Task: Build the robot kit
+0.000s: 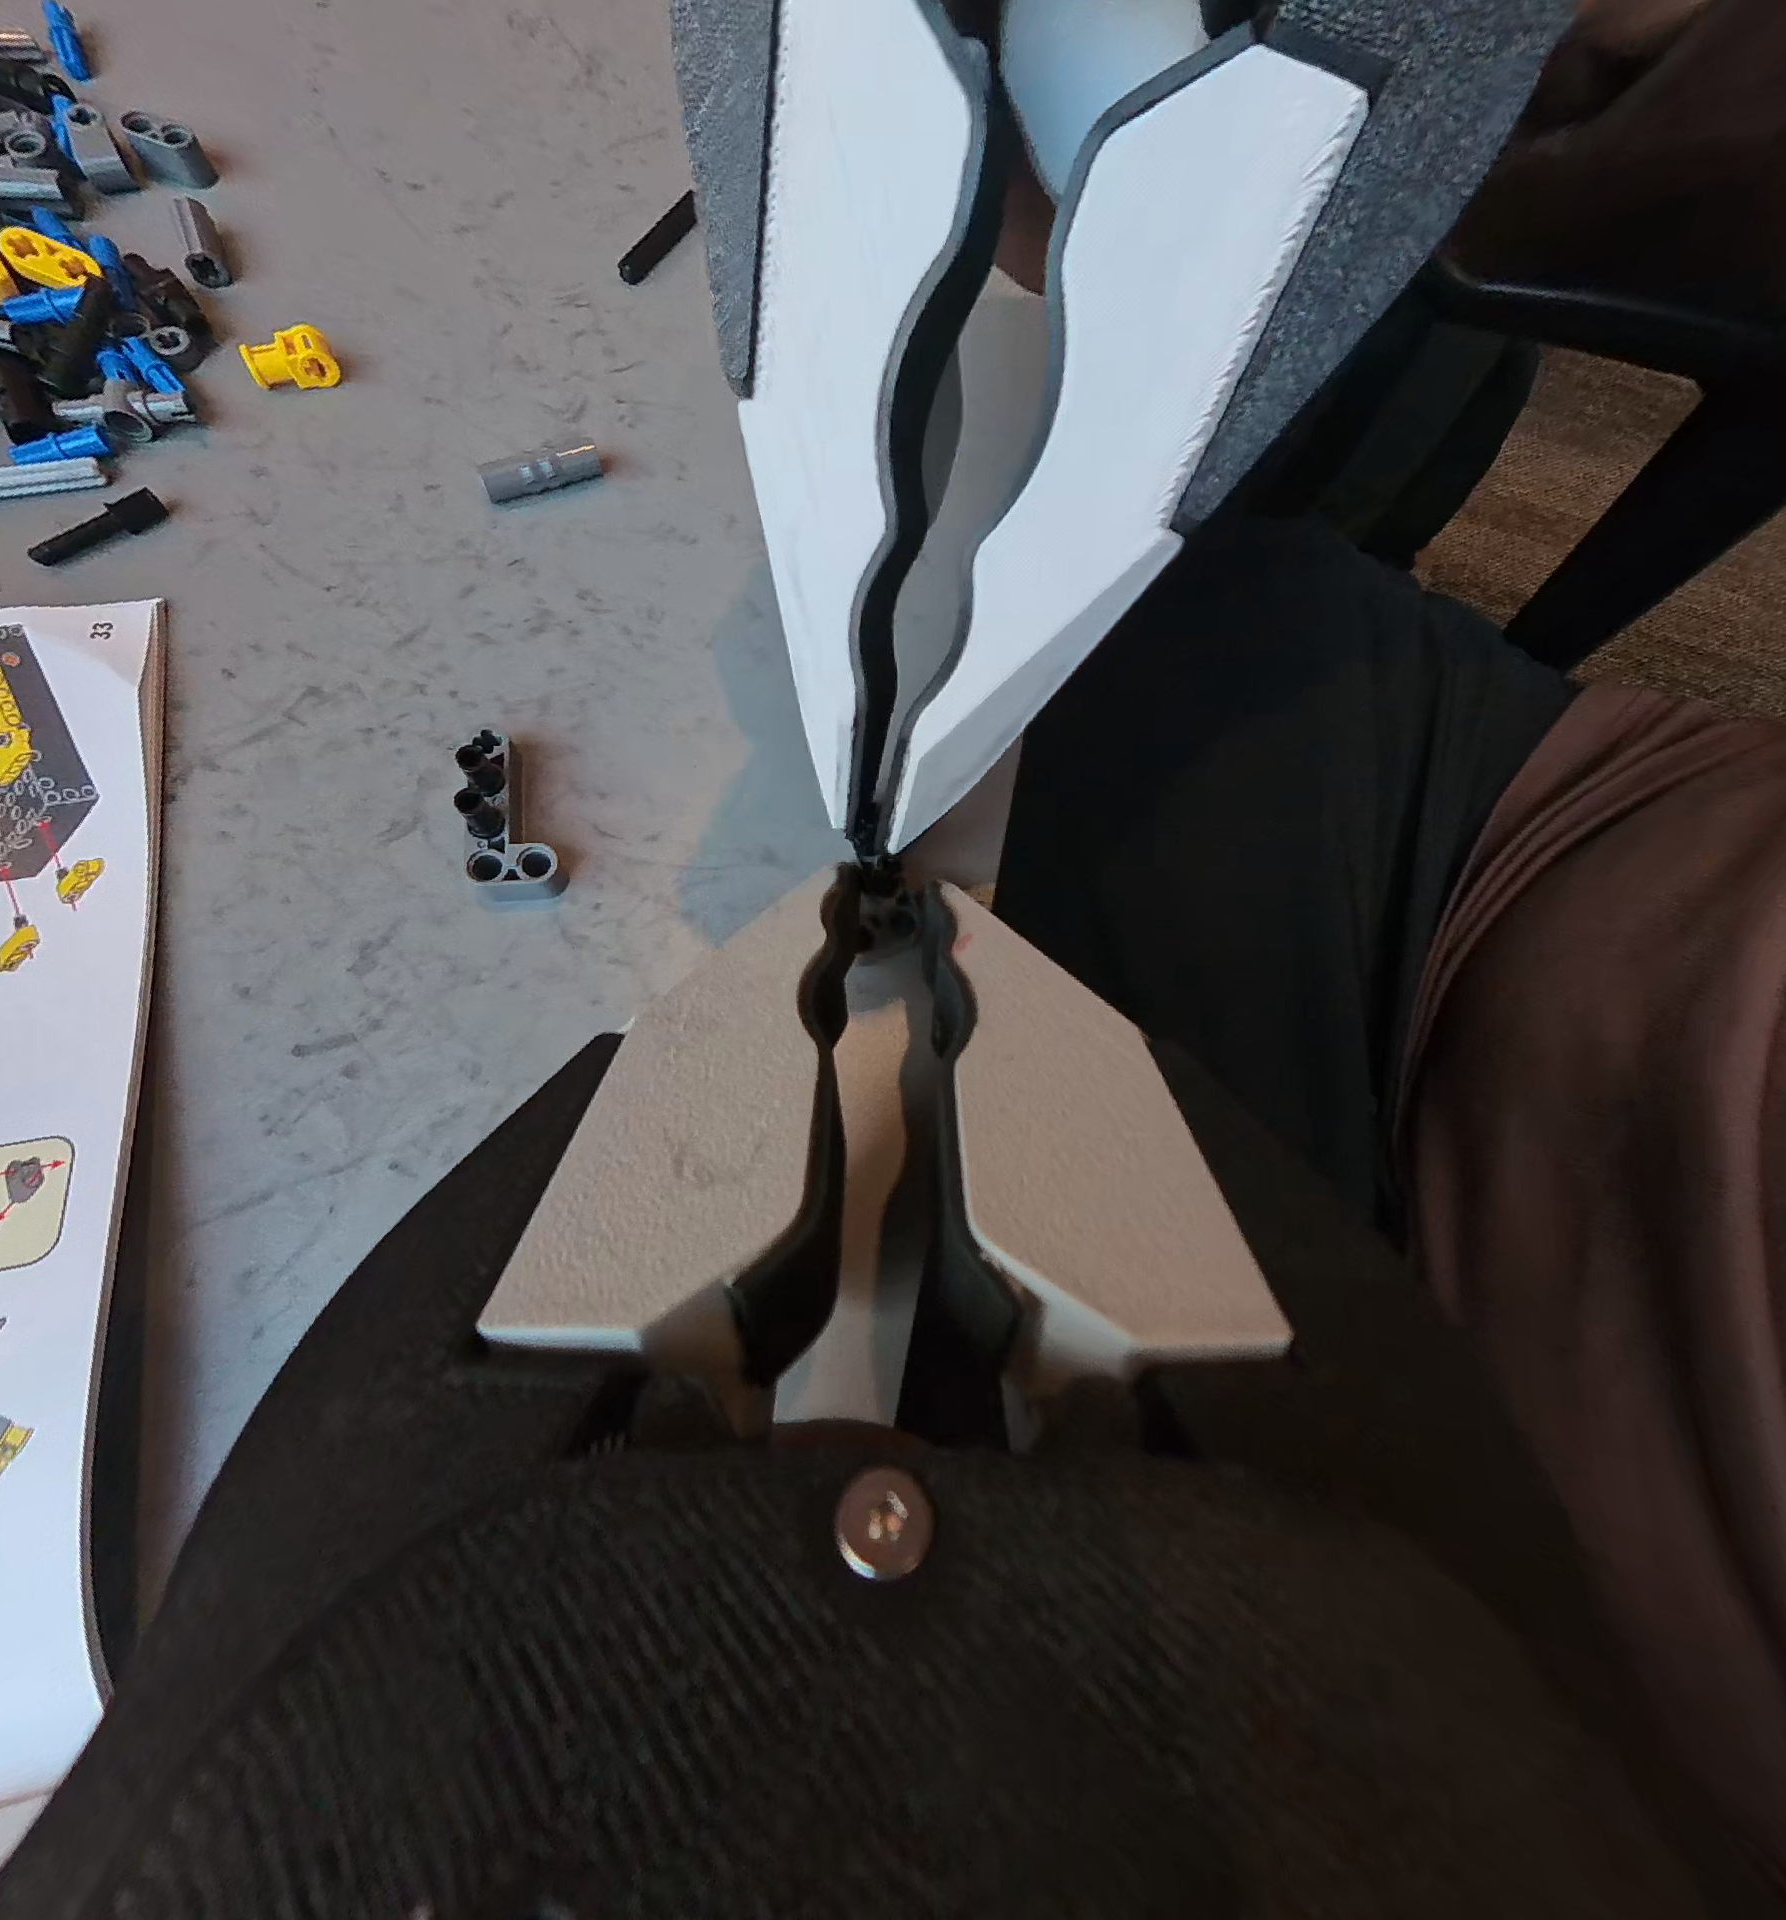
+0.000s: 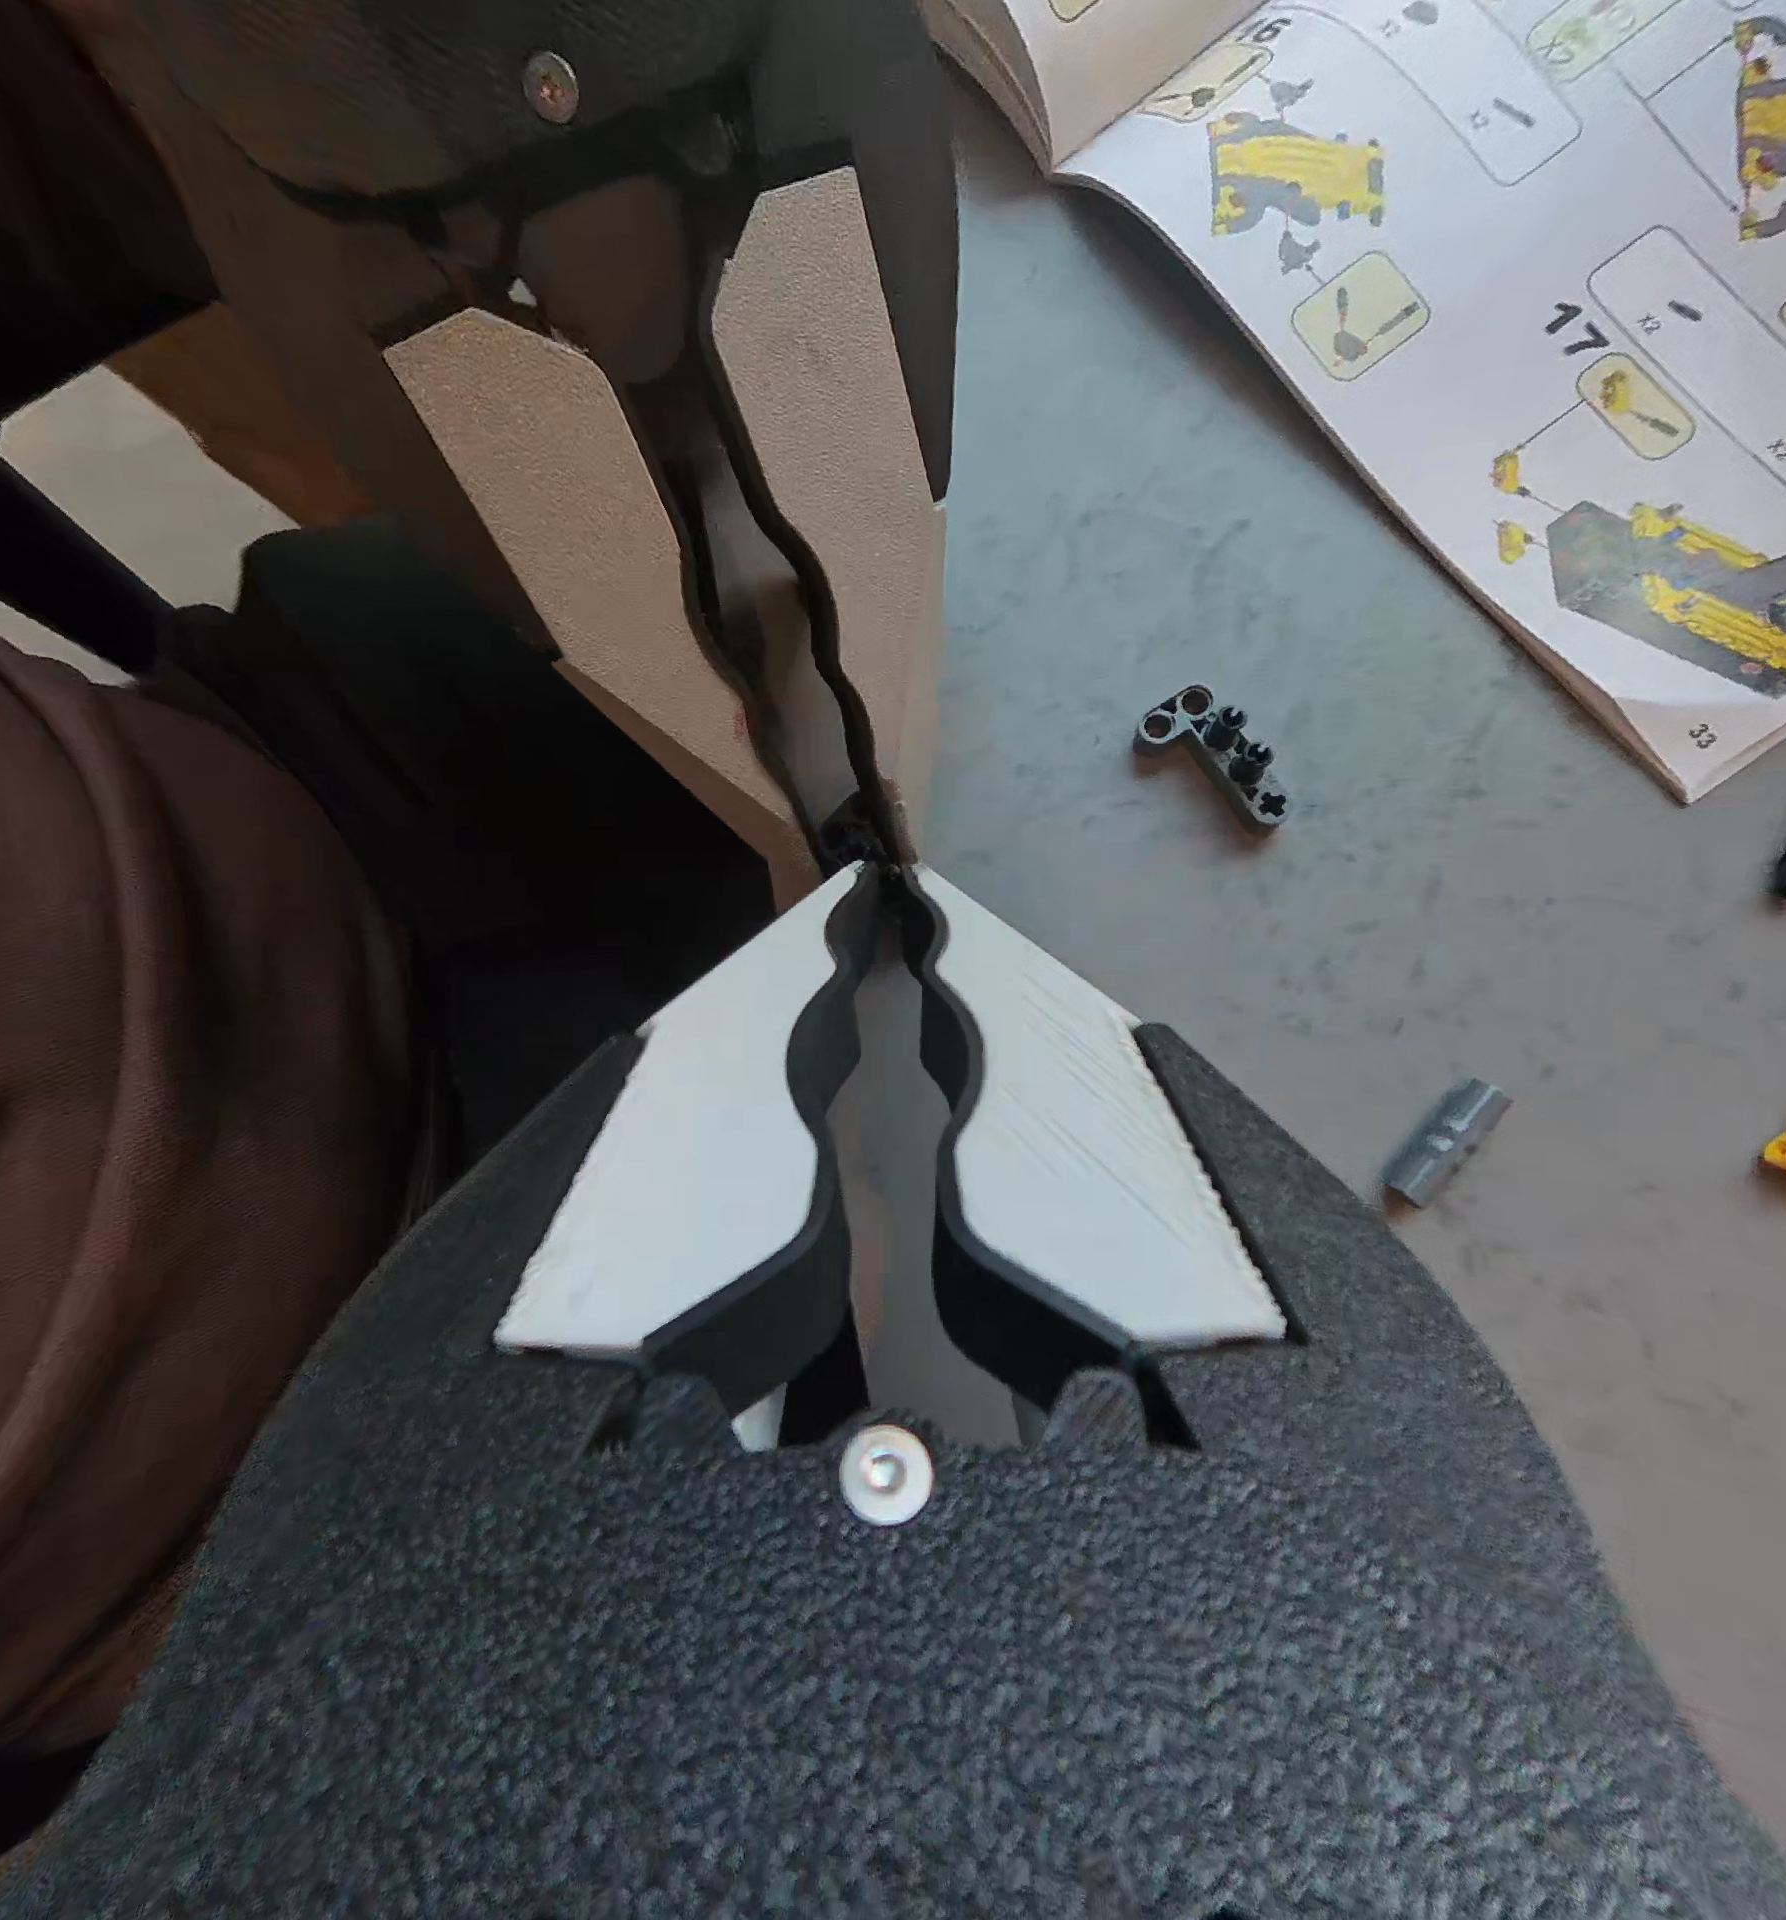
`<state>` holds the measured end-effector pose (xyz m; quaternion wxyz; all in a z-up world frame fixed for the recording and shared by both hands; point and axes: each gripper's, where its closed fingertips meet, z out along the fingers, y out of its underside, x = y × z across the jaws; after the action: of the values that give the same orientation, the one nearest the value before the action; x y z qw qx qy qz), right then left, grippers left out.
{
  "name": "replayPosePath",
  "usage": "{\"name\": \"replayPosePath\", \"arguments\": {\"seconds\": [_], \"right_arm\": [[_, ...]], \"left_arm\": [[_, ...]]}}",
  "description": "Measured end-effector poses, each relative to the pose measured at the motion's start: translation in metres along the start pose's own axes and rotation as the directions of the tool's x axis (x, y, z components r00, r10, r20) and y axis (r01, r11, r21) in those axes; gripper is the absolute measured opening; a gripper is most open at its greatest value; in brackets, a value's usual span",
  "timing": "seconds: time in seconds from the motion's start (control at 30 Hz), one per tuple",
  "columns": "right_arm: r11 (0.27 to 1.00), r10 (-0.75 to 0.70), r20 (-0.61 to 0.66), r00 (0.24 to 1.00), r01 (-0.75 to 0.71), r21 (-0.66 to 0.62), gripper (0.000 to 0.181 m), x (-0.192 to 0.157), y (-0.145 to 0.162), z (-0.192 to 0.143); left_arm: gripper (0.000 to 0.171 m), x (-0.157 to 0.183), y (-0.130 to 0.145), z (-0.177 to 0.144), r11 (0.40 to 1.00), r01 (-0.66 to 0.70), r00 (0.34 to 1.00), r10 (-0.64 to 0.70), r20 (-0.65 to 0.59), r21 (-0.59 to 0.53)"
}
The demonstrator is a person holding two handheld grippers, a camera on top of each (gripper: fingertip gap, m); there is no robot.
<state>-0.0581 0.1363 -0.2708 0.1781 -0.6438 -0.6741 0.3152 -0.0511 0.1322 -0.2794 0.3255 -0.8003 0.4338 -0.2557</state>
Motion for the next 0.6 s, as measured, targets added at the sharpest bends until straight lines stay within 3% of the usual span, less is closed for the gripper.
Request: {"name": "replayPosePath", "arguments": {"seconds": [0.1, 0.17, 0.23, 0.4, 0.6], "right_arm": [[0.994, 0.108, 0.08, 0.991, -0.108, 0.002, 0.004, 0.0, 0.001, 0.0], [0.995, 0.098, 0.07, 0.993, -0.099, 0.019, 0.004, 0.003, -0.002, 0.0], [0.995, 0.065, 0.049, 0.997, -0.068, 0.067, 0.004, 0.003, -0.004, -0.002], [0.956, 0.13, 0.102, 0.986, -0.152, 0.253, 0.0, 0.005, -0.022, -0.023], [0.994, 0.024, -0.032, 0.999, -0.02, 0.111, 0.0, 0.003, -0.007, -0.008]], "left_arm": [[0.008, 0.0, 0.0, 0.0, 1.0, 0.001, 1.0, -0.001, -0.004, 0.0], [0.008, -0.001, -0.001, 0.0, 1.0, 0.004, 1.0, -0.004, 0.002, 0.005], [0.008, -0.003, -0.001, 0.0, 1.0, 0.013, 1.0, -0.013, 0.012, 0.009], [0.008, -0.002, -0.001, 0.0, 1.0, 0.012, 1.0, -0.012, 0.011, 0.007], [0.008, -0.002, -0.001, 0.0, 1.0, 0.016, 1.0, -0.016, 0.009, 0.007]]}}
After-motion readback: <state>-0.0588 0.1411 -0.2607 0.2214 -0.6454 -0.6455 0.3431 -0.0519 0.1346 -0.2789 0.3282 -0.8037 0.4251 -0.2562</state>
